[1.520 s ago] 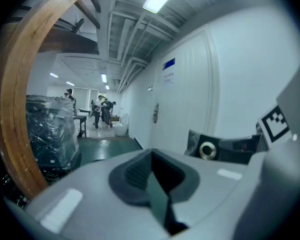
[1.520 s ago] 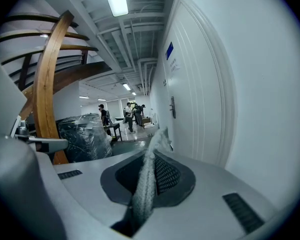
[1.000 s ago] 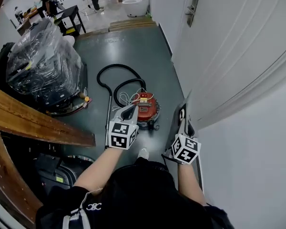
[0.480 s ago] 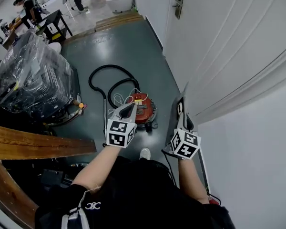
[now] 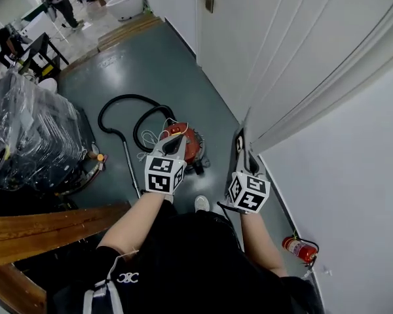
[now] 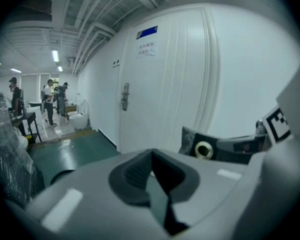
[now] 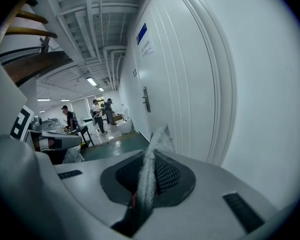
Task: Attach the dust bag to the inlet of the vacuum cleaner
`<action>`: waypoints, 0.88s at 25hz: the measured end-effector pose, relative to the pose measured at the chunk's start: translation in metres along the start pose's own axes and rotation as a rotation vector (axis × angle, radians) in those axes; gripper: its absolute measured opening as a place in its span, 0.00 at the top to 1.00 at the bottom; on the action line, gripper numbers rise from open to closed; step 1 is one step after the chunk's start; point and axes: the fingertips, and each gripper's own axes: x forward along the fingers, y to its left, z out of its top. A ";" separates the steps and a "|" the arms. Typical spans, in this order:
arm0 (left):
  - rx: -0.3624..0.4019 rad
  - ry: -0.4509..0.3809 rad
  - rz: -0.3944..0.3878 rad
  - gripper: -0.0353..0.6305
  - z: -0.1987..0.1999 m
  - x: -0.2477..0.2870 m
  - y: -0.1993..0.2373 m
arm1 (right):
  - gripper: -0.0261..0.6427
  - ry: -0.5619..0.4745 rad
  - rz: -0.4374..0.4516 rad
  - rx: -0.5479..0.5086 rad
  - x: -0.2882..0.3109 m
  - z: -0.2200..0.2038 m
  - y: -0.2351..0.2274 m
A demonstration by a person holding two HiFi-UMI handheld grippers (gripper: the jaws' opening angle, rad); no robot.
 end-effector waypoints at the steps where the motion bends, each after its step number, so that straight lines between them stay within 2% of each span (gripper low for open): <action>1: 0.006 0.008 -0.017 0.95 -0.002 0.002 0.003 | 0.94 0.001 -0.016 0.013 -0.001 -0.003 0.003; 8: 0.055 0.064 -0.124 0.95 -0.020 0.014 0.037 | 0.94 0.014 -0.164 0.127 -0.008 -0.038 0.017; 14: 0.106 0.154 -0.205 0.95 -0.061 0.035 0.075 | 0.94 0.061 -0.301 0.256 -0.004 -0.083 0.035; 17: 0.137 0.219 -0.225 0.95 -0.096 0.043 0.084 | 0.94 0.120 -0.327 0.303 -0.007 -0.119 0.041; 22: 0.210 0.297 -0.249 0.95 -0.149 0.081 0.089 | 0.94 0.206 -0.333 0.346 0.014 -0.175 0.027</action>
